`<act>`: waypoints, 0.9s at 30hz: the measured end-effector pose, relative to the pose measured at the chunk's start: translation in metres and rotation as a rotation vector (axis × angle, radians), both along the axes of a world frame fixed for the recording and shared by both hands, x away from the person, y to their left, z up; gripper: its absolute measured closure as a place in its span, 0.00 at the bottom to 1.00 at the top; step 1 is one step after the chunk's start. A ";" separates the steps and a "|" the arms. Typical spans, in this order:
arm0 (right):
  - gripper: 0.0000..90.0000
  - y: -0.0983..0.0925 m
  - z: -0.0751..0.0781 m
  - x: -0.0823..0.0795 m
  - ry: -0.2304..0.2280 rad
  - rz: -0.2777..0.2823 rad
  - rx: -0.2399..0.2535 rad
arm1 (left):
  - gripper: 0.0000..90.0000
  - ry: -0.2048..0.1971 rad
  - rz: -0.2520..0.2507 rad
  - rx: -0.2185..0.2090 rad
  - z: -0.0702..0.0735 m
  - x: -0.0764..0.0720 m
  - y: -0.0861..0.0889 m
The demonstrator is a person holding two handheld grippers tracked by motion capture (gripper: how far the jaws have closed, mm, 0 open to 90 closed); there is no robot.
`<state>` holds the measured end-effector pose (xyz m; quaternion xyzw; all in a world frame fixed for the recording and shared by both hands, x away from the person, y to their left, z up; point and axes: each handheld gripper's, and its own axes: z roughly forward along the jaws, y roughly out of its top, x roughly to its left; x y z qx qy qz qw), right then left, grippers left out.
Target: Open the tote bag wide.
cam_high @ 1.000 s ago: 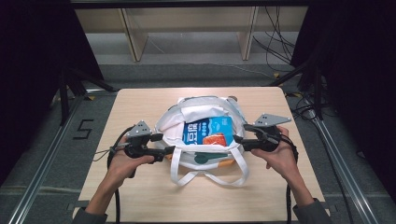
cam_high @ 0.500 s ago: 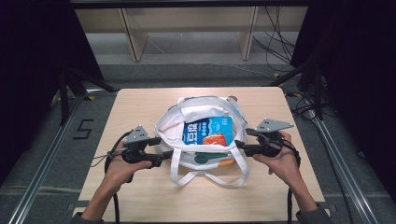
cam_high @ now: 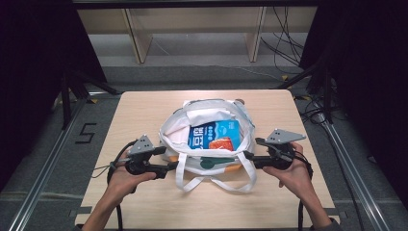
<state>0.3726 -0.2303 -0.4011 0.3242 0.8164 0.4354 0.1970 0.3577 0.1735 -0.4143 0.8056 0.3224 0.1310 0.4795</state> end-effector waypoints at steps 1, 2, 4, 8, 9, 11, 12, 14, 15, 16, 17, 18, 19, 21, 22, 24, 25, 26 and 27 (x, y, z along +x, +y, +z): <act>0.39 0.000 -0.001 -0.001 -0.001 -0.008 0.004 | 0.32 0.006 0.011 -0.009 -0.001 -0.001 0.000; 0.39 0.000 -0.001 -0.004 0.015 -0.014 0.008 | 0.31 0.012 0.003 -0.004 -0.001 -0.002 0.001; 0.39 -0.001 -0.003 -0.004 0.005 -0.006 0.005 | 0.31 0.008 0.002 -0.007 -0.003 -0.005 0.001; 0.38 -0.002 -0.007 -0.009 0.012 0.000 -0.002 | 0.31 0.010 -0.003 -0.002 -0.005 -0.010 0.001; 0.38 -0.001 -0.007 -0.011 0.028 -0.011 0.005 | 0.31 0.008 -0.002 0.000 -0.006 -0.012 0.001; 0.38 -0.002 -0.007 -0.014 0.013 0.000 -0.007 | 0.31 0.009 -0.002 -0.005 -0.009 -0.016 0.000; 0.38 -0.002 -0.008 -0.017 0.018 -0.001 0.002 | 0.31 0.009 -0.008 -0.006 -0.010 -0.018 0.000; 0.38 -0.002 -0.009 -0.022 0.020 -0.008 0.009 | 0.31 0.008 -0.012 -0.007 -0.013 -0.020 0.000; 0.38 -0.003 -0.010 -0.023 0.019 0.003 0.007 | 0.29 0.008 -0.010 -0.015 -0.015 -0.022 0.000; 0.38 -0.003 -0.010 -0.023 0.019 0.003 0.007 | 0.29 0.004 -0.015 -0.010 -0.016 -0.023 0.001; 0.38 -0.002 -0.011 -0.026 0.026 -0.009 0.009 | 0.29 -0.002 -0.024 -0.027 -0.018 -0.023 0.001; 0.38 -0.003 -0.012 -0.026 0.014 0.013 -0.004 | 0.29 0.009 -0.012 -0.023 -0.019 -0.025 0.001; 0.38 -0.002 -0.013 -0.029 0.023 0.000 0.002 | 0.28 0.010 -0.022 -0.027 -0.021 -0.026 0.001; 0.37 -0.003 -0.017 -0.031 0.017 0.002 -0.002 | 0.28 0.013 -0.016 -0.034 -0.023 -0.028 0.001; 0.37 -0.002 -0.018 -0.034 0.044 0.001 0.004 | 0.28 0.011 -0.019 -0.031 -0.024 -0.029 0.002; 0.37 -0.004 -0.022 -0.035 0.027 0.007 -0.004 | 0.28 0.011 -0.020 -0.034 -0.025 -0.031 0.002; 0.37 -0.004 -0.023 -0.035 0.018 0.013 -0.006 | 0.27 0.010 -0.021 -0.036 -0.026 -0.032 0.002; 0.37 -0.003 -0.024 -0.038 0.038 0.008 0.001 | 0.27 0.008 -0.024 -0.036 -0.026 -0.033 0.002; 0.37 -0.003 -0.026 -0.039 0.044 -0.001 0.006 | 0.27 0.005 -0.025 -0.036 -0.028 -0.034 0.002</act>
